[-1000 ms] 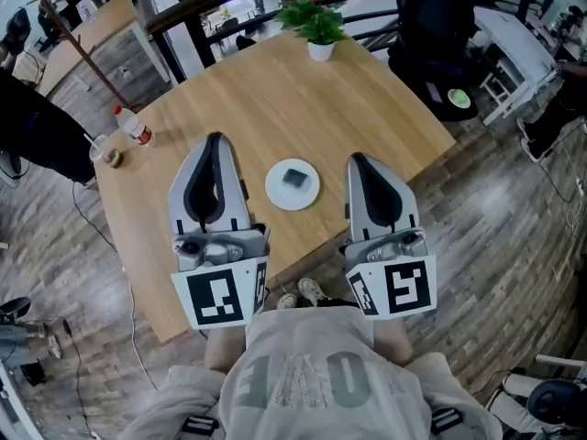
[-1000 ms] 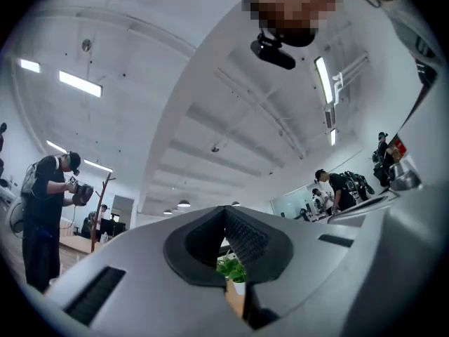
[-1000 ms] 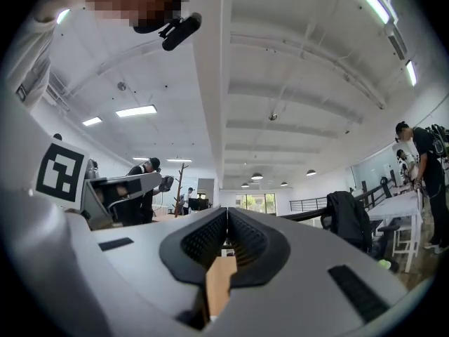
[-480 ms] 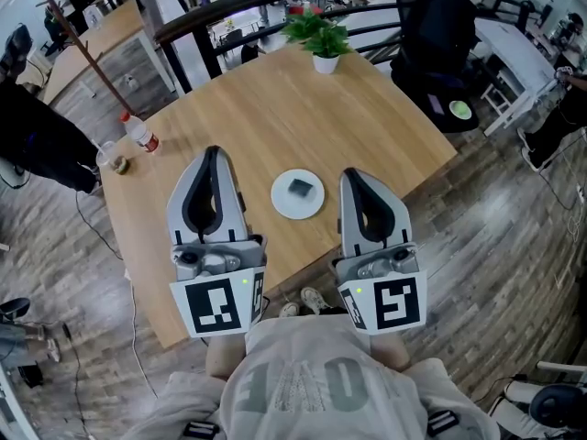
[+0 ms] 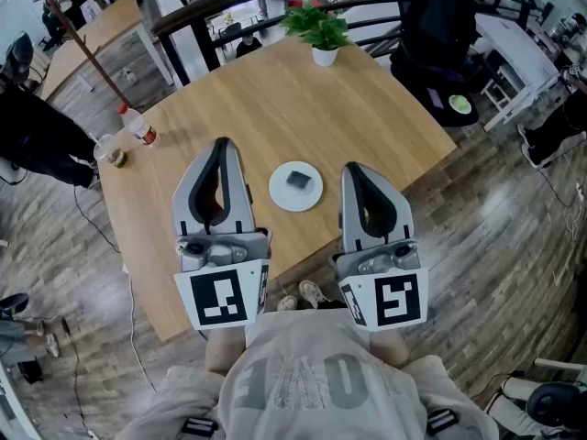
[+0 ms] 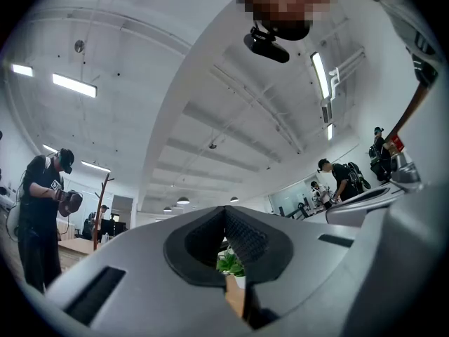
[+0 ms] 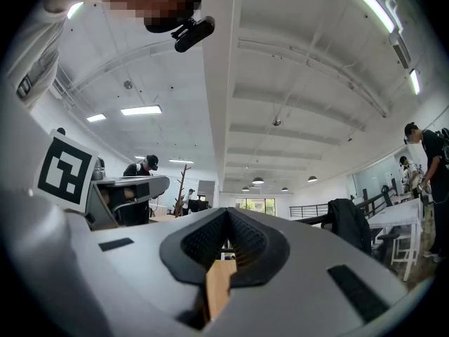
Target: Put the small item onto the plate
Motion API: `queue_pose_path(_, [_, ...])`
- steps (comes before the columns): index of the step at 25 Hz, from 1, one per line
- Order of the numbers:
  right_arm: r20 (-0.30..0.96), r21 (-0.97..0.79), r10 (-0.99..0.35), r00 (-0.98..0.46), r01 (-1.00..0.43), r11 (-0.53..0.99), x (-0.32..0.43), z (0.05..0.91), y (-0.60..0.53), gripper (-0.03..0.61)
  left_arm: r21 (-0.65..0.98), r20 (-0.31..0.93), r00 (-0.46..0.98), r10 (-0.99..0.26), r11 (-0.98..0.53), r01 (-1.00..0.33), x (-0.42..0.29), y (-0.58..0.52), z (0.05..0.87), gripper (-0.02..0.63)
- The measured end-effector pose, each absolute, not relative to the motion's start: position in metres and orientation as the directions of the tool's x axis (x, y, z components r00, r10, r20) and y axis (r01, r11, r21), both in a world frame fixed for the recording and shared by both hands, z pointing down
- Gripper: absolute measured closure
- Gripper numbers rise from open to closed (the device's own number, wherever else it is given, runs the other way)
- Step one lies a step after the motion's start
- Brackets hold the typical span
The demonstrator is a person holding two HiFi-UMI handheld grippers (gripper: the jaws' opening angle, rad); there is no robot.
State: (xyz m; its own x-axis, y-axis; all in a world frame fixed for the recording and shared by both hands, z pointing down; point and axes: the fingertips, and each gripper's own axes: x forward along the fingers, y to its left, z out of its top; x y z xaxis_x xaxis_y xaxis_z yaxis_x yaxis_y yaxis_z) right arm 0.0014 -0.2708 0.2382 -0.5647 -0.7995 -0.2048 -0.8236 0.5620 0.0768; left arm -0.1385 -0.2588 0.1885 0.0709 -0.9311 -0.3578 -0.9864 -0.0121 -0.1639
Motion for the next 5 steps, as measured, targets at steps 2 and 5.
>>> queue_pose_path(2, [-0.203,0.078,-0.799,-0.565,-0.823,0.562,0.001,0.2389,-0.2705,0.561,-0.164,-0.352,0.071,-0.933,-0.013,-0.986,-0.1382,-0.2589,0.1899,0.605])
queue_pose_path(5, [-0.197,0.081,-0.799,-0.569,-0.821,0.565,-0.0006,0.2403,-0.2706,0.561,-0.163,-0.337,0.067,-0.939,-0.012,-0.987,-0.1395,-0.2595,0.1932,0.604])
